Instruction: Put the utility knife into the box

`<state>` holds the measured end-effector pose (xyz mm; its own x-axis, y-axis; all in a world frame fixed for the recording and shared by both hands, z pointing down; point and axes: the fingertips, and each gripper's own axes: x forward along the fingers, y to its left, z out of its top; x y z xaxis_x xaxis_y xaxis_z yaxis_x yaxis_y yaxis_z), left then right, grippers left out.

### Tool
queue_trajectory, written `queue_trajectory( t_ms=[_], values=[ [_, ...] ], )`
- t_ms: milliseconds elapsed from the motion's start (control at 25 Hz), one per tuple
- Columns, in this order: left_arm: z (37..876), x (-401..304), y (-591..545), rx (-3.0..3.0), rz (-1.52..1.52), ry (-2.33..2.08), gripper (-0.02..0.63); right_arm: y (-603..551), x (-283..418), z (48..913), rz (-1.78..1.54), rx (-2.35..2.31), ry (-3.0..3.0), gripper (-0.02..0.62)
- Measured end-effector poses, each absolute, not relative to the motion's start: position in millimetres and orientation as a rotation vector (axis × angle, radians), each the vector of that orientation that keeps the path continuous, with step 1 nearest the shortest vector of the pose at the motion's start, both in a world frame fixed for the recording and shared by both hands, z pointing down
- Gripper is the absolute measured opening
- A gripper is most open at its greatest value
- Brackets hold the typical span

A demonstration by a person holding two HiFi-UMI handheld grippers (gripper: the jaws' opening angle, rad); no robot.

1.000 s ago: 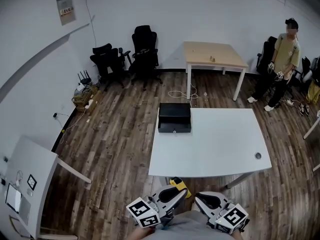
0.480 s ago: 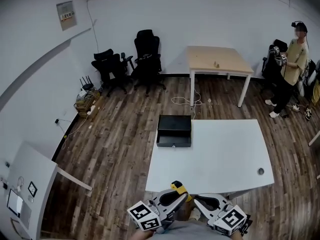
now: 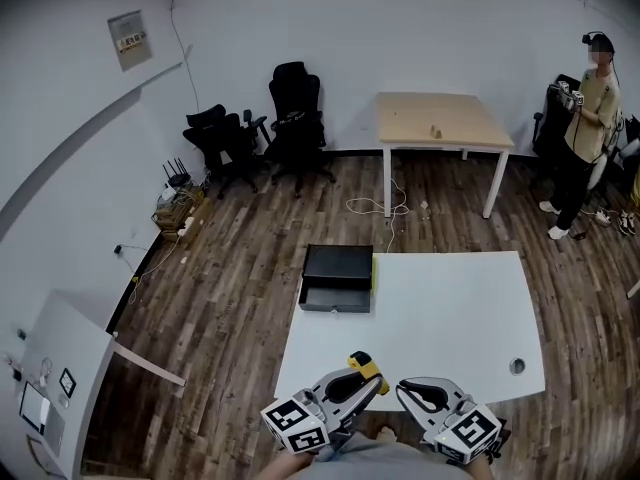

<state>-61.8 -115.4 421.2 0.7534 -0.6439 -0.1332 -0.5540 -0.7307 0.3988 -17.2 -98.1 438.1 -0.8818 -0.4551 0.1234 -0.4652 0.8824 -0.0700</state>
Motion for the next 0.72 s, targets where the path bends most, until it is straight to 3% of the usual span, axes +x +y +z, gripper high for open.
queue_trajectory(
  t_ms=[720],
  values=[
    [430.6,-28.0,-156.5,2.620,-0.321,-0.965,0.075,-139.7,16.8,443.7,0.197,0.694,-2.977,0.037]
  ],
)
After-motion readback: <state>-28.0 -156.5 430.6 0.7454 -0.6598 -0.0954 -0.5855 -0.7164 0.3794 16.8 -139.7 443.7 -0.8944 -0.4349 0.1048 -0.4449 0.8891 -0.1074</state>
